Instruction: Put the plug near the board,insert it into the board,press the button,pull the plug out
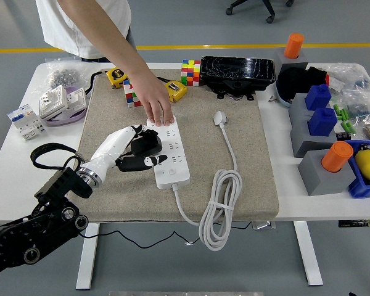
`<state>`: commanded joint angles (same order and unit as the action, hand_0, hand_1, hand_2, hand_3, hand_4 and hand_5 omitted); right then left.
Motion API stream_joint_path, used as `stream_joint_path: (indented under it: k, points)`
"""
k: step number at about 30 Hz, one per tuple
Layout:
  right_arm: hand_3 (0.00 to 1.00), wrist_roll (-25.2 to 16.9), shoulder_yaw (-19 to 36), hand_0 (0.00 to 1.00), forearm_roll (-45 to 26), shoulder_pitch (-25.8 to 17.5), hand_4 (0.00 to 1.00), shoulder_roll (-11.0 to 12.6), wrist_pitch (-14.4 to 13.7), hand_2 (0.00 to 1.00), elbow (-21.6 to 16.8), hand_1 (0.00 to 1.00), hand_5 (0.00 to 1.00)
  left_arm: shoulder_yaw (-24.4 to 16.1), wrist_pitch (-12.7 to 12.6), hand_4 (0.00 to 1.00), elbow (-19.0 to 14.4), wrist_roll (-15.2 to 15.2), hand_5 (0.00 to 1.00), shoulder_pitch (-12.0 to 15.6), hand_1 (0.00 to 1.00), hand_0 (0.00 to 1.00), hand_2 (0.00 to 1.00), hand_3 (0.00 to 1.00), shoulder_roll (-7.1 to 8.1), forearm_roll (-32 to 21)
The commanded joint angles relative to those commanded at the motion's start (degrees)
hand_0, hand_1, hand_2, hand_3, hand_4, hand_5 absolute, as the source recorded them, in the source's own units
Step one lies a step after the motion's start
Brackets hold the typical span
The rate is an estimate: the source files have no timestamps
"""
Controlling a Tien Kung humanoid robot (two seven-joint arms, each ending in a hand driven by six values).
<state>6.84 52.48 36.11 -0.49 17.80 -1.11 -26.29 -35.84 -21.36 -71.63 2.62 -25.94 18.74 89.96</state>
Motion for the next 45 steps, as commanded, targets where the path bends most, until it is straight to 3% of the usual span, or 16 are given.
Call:
stream_joint_path:
  k: [12,24,32,39,45]
  points:
    - [0.598,-0.03,0.55,0.681,0.05,-0.17,0.936,-0.14,-0.02,0.695,-0.01,0.688,0.532,1.58,0.42,0.897,0.27,0.43,0.527,-2.06,0.718,0.707,0.717,0.712,-0.91,0.06]
    - [0.598,-0.04,0.72,0.681,0.05,-0.17,0.936,-0.28,-0.03,0.696,-0.12,0.687,0.532,2.40,0.54,0.896,3.07,0.59,0.528,-3.90,0.715,0.706,0.716,0.712,-2.38,-0.96]
    - [0.599,-0.03,0.87,0.681,0.09,-0.30,0.936,-0.31,-0.05,0.696,-0.11,0.688,0.532,2.02,0.69,0.895,3.66,0.66,0.530,-3.74,0.714,0.705,0.716,0.712,-2.09,-1.27]
    - [0.598,-0.07,0.84,0.680,0.10,-0.30,0.936,-0.43,-0.04,0.695,-0.15,0.687,0.532,1.30,0.51,0.896,2.32,0.32,0.532,-3.32,0.713,0.705,0.715,0.709,-2.07,-1.20]
    - [0.599,-0.08,0.96,0.680,0.20,-0.26,0.935,-0.43,-0.06,0.695,-0.20,0.688,0.532,-0.67,0.03,0.898,-1.32,-0.19,0.534,-2.36,0.722,0.706,0.721,0.718,-1.33,-1.11]
